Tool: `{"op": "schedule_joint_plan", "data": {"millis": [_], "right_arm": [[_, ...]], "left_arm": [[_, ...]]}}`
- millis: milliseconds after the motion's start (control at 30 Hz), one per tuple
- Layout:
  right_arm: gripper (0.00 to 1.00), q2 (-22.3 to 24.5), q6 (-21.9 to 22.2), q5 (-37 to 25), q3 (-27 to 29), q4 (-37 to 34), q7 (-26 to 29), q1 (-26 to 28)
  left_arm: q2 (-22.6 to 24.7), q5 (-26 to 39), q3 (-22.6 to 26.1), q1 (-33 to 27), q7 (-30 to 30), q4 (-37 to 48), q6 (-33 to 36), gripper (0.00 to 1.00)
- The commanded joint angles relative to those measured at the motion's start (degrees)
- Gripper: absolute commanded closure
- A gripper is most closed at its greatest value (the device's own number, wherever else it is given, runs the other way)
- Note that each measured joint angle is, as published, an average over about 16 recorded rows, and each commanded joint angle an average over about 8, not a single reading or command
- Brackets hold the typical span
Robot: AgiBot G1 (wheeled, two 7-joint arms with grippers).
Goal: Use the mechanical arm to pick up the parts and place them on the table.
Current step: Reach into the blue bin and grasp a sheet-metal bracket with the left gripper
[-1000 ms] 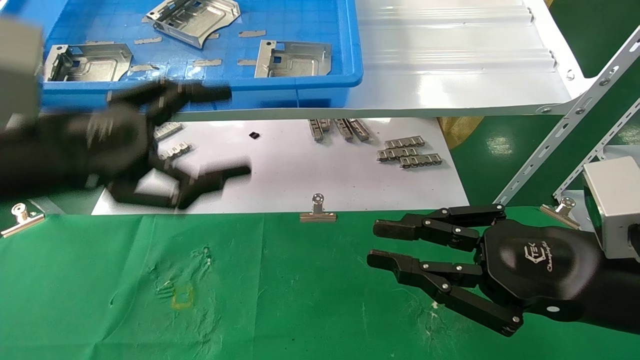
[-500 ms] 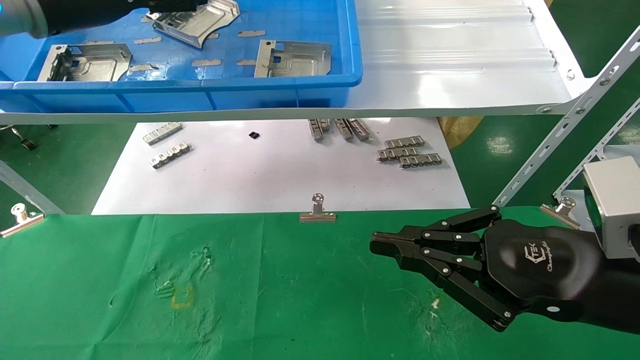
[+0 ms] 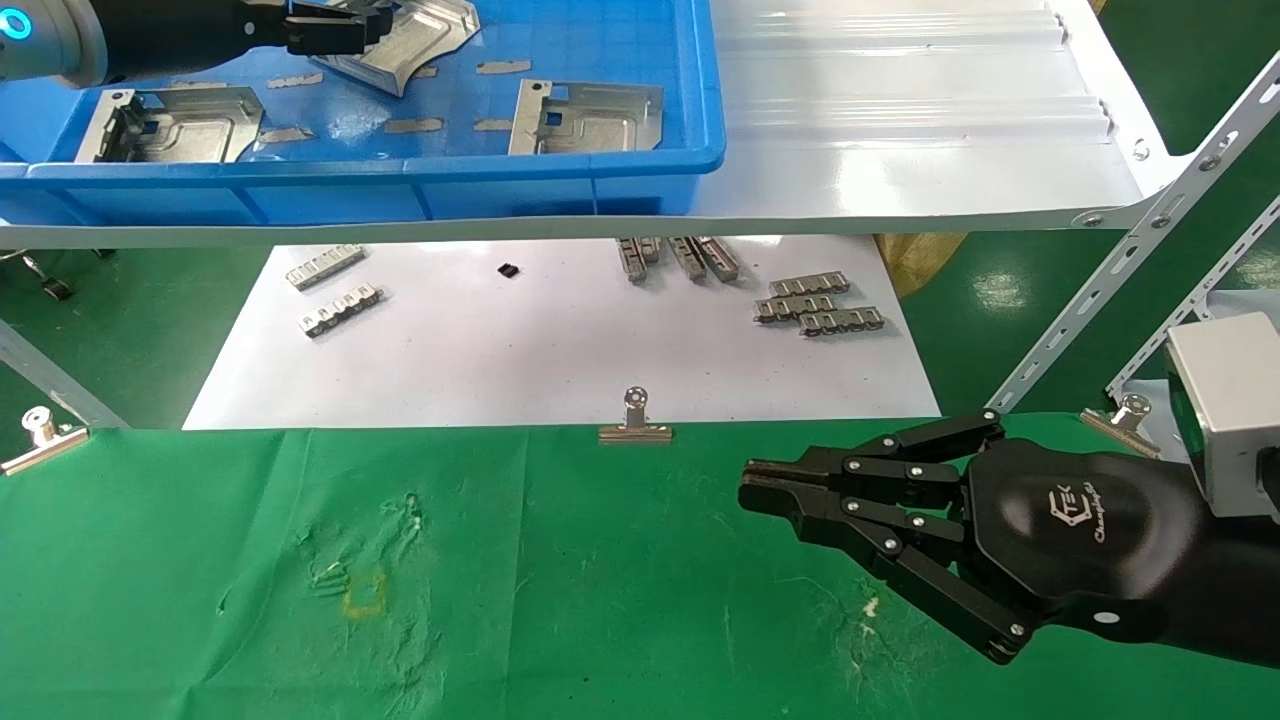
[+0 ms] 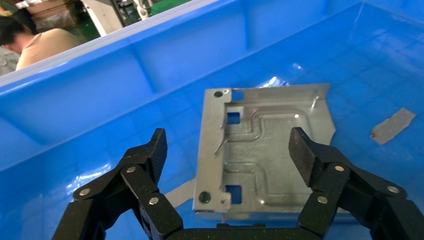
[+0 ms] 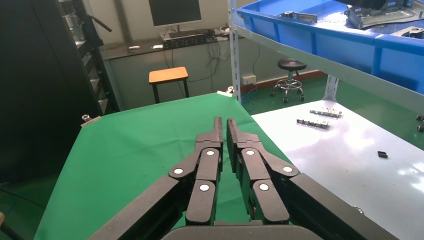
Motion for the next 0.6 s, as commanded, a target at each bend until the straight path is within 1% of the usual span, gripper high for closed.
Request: {"op": "schedule_joint_plan", "data": {"millis": [33,600], "right_arm": [[0.00,0.00,0.00,0.00,0.00,0.00,0.00,0.00],[0.00,0.00,0.00,0.00,0.00,0.00,0.00,0.00]], "left_arm": [[0.15,0.20,0.13,-0.26,0.13,0.70,-0.42,1.00],[1.88,-0.32,-0.26,0.04,-0.02,2.50,-5.66,1.00]]}}
